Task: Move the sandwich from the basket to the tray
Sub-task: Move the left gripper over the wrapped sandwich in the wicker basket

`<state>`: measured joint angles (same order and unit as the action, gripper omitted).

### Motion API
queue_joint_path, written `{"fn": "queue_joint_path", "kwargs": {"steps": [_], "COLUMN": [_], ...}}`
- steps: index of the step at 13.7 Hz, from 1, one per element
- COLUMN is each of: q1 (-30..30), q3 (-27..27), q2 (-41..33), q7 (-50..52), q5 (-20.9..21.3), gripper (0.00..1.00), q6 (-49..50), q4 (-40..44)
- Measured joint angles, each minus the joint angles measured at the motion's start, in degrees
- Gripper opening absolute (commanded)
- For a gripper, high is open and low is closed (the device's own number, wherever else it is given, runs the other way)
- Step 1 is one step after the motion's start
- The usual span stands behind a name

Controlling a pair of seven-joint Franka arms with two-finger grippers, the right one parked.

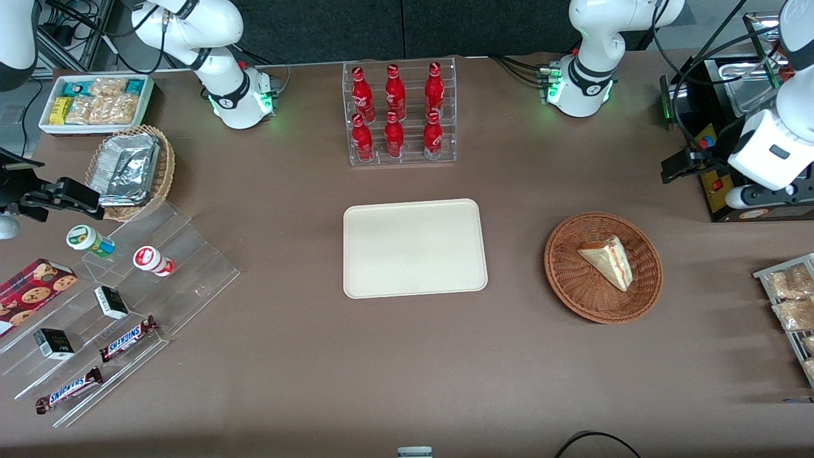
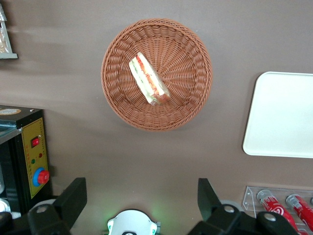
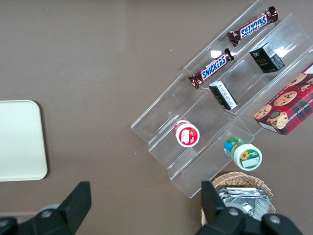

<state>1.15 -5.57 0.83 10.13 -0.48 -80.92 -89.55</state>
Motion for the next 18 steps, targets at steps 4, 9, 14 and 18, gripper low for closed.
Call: {"fn": "queue_joint_path", "kwargs": {"steps": [4, 9, 14, 18], "q1": [0.0, 0.0, 0.0, -0.1], "q3": [0.0, 0.2, 1.2, 1.1], "q2": [0.0, 1.0, 1.7, 3.3], "q7": [-2.7, -2.9, 3.9, 17.7], "q5": [0.0, 0.0, 0.1, 0.4], "gripper": [1.0, 1.0, 1.0, 1.0], "q6": [0.5, -8.6, -27.6, -40.7], "q4": [0.0, -9.3, -22.6, -30.1]}}
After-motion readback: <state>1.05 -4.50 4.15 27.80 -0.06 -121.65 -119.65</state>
